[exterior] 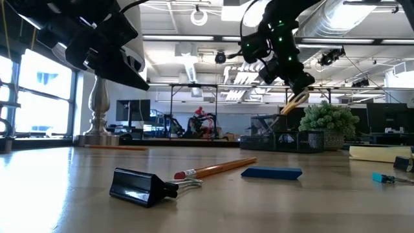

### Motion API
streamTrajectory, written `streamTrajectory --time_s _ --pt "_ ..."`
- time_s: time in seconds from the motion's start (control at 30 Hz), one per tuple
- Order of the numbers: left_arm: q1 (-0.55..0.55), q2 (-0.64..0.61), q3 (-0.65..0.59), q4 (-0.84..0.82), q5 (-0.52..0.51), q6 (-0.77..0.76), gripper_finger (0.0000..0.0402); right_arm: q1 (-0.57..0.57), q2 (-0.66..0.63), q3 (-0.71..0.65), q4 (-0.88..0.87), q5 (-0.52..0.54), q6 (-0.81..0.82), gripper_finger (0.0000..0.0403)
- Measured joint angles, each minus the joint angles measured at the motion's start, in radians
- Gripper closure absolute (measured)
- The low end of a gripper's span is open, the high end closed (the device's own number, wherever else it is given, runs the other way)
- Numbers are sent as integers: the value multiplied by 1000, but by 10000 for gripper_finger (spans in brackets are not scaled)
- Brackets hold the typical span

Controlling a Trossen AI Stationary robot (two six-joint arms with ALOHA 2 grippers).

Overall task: Pick and place office supplies into organizer
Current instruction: Put the yellow scissors into the desk organizer

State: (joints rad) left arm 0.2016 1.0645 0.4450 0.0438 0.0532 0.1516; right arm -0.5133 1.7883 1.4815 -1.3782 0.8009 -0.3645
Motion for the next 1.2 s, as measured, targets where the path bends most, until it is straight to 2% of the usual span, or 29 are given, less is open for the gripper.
streamTrajectory --time_s 0.23,0.5,0.67,0.77,0.87,1.0,1.2 --pt "0 0 0 -1 0 0 401 2 12 2 17 59 -3 352" --pt "0 0 0 -1 0 0 401 27 12 87 25 33 27 288" --pt "0 0 0 -7 0 0 401 67 12 185 7 10 95 254" --pt "0 0 0 -21 0 0 401 84 12 247 -74 5 208 241" --pt "0 0 0 -26 4 -2 401 79 5 290 -191 -76 406 237" --pt "0 0 0 -26 32 -5 401 54 -69 248 -188 -252 572 242" --pt "0 0 0 -33 40 -22 401 31 -172 115 -197 -259 651 272"
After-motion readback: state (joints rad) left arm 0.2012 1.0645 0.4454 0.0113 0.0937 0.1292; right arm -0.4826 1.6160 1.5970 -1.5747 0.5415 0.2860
